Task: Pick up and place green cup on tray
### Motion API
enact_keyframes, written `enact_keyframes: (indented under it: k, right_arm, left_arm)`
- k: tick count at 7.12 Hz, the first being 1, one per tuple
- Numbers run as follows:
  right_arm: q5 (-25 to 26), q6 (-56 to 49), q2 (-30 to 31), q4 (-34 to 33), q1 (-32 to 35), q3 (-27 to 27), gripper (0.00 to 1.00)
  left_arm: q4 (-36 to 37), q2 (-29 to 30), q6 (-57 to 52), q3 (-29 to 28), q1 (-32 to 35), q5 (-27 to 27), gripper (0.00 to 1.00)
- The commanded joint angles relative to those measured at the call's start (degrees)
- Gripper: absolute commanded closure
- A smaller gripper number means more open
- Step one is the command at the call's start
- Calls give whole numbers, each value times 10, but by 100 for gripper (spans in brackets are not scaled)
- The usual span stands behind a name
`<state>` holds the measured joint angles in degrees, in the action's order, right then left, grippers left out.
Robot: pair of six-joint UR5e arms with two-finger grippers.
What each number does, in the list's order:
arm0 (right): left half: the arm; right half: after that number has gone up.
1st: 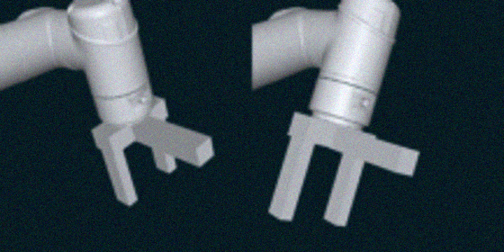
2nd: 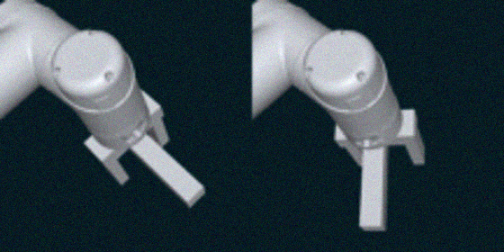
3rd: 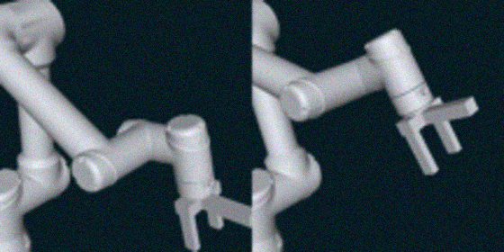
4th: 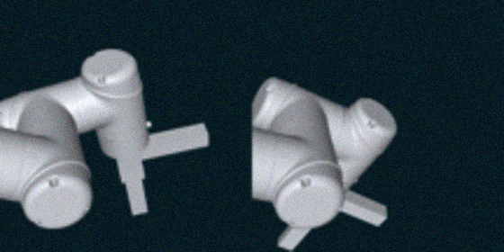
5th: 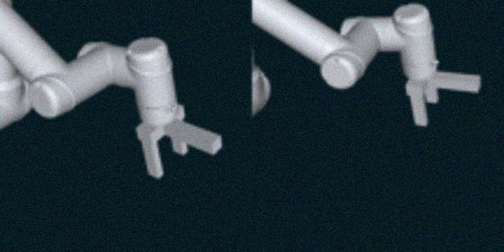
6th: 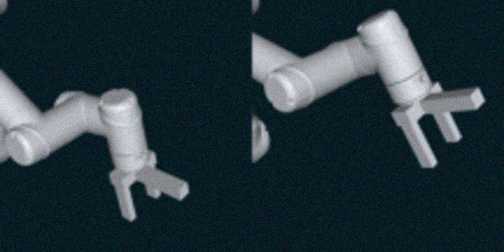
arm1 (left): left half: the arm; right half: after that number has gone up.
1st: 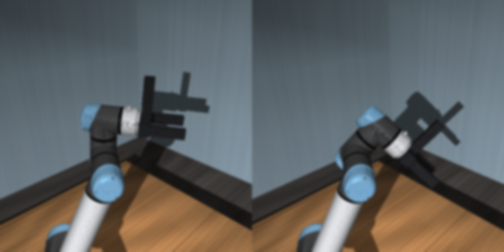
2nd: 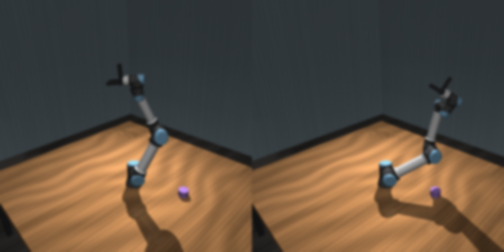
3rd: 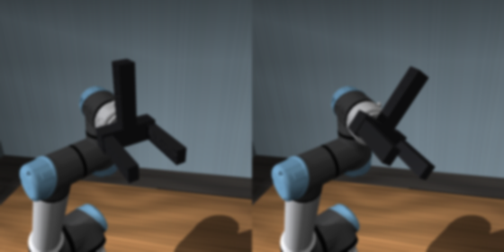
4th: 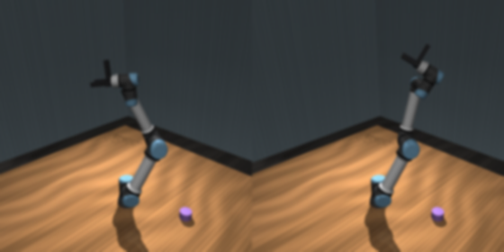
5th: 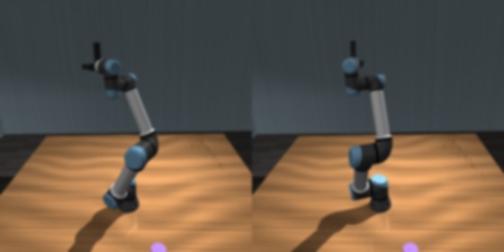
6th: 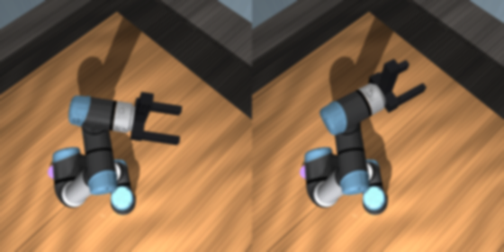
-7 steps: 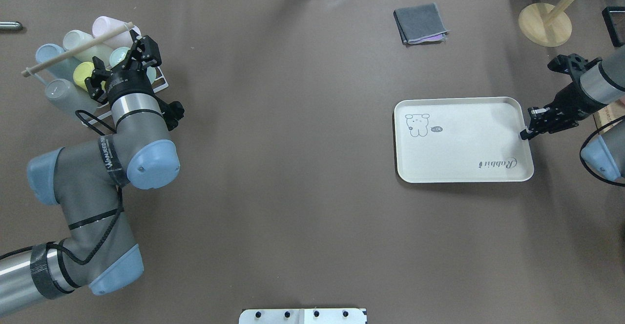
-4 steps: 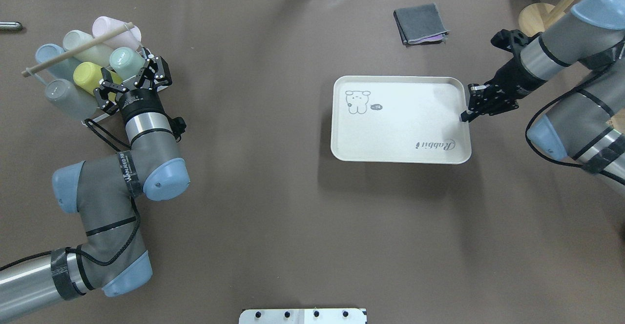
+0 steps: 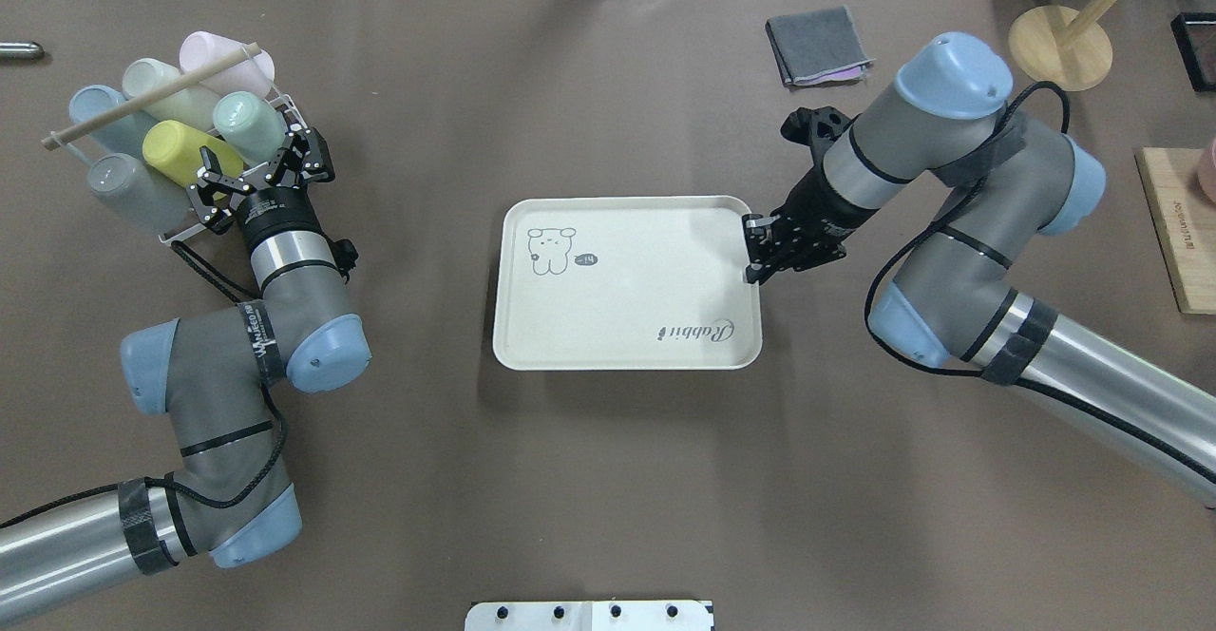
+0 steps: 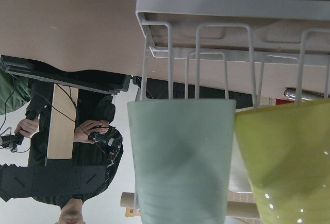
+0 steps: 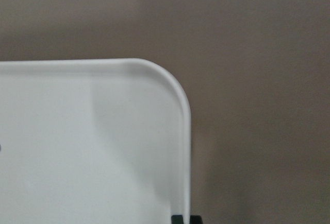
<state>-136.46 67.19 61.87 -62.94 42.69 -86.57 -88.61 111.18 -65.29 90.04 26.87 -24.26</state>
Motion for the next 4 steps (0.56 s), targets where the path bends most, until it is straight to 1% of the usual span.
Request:
enact_keyframes:
  k: [1,2,4]
  right_arm:
    - [57,36,-19,4,-61,1,100]
    - [67,36,-24,4,-70,3,100]
    - [64,31,-20,4,-71,-4,100]
  left_arm:
    - [-23,12,0,-36,0,0,2]
    - [-41,12,0,-53,2,0,2]
    - [-46,23,0,-72,7,1,2]
